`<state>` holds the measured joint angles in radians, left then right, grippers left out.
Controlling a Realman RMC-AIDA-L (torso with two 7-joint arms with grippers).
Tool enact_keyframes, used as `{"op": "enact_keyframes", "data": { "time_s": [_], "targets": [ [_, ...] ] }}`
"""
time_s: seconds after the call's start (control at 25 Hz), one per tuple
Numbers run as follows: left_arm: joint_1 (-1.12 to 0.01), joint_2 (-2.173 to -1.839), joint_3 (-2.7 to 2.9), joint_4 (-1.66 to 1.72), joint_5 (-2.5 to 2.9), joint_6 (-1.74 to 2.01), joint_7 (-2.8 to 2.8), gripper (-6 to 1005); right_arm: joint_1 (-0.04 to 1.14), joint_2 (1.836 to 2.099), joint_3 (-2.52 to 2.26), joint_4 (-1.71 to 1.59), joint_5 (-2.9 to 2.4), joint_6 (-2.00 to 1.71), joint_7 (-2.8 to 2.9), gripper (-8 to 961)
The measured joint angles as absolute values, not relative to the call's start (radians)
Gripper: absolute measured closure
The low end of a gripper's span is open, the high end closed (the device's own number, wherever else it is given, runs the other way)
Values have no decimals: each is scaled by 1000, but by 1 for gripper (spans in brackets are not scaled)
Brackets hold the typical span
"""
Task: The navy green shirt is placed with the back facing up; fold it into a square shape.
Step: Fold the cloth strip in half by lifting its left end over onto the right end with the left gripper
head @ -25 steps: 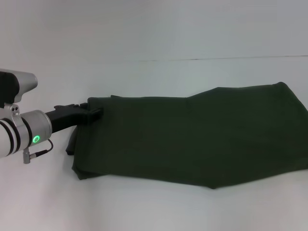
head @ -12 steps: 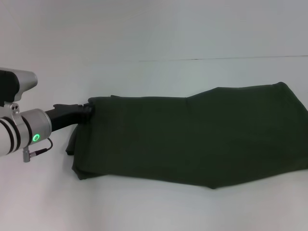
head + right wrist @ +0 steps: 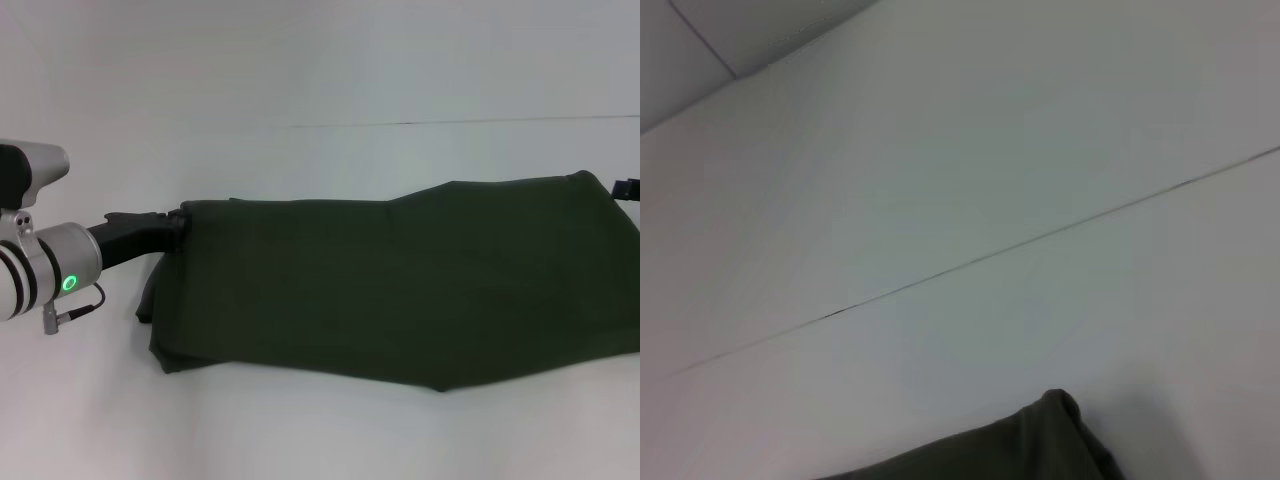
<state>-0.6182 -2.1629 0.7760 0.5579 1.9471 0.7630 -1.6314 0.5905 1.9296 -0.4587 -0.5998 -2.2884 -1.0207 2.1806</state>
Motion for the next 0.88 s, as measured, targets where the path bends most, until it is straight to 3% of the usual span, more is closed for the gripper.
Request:
{"op": "enact_keyframes", "data": {
  "time_s": [0.56, 0.88],
  "targets": [
    [-622, -2163, 775, 560, 1946, 761, -1630, 970, 652, 1966, -535, -539, -2279, -863, 2172, 329],
    [-620, -2163, 766, 563, 1945, 759, -1628, 969, 645, 1964, -530, -537, -2272, -862, 2146, 550]
  ]
}}
